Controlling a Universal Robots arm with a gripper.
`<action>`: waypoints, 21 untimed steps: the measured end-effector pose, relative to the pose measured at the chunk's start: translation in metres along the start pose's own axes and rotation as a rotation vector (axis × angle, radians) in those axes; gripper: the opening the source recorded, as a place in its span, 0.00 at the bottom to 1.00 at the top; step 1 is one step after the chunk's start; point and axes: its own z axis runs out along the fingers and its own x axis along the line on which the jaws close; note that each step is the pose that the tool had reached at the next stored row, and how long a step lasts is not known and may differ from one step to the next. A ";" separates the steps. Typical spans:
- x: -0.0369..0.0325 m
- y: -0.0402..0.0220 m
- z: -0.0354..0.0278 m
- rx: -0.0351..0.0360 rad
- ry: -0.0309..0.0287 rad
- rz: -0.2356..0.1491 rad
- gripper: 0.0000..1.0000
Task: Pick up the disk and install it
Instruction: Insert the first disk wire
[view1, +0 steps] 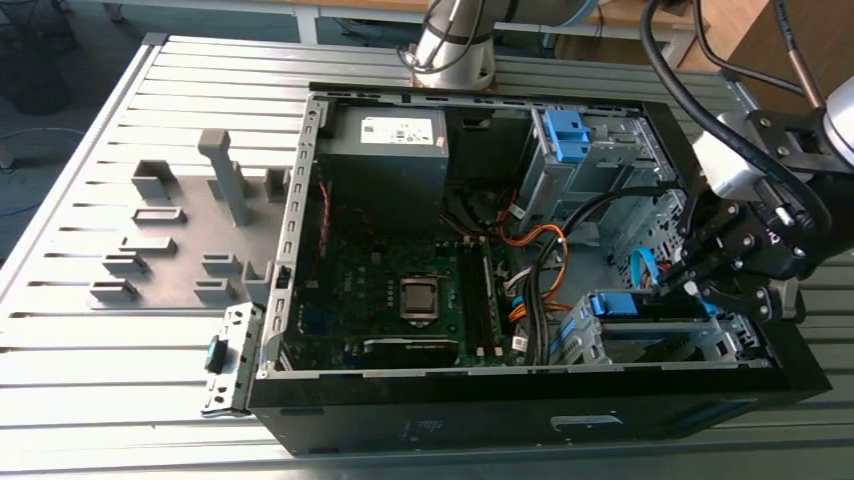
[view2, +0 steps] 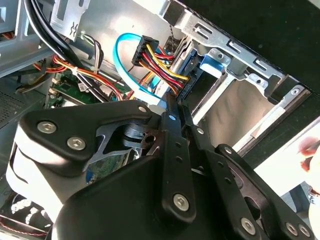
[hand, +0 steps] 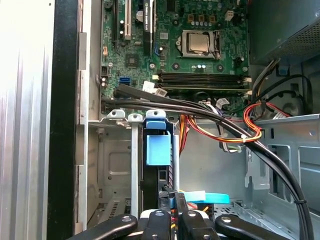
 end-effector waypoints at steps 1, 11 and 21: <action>0.0001 -0.0001 0.0005 0.0000 0.0001 0.000 0.16; 0.0015 -0.0005 0.0027 0.0000 -0.0001 0.000 0.16; 0.0021 -0.0007 0.0052 -0.0001 0.0001 0.000 0.16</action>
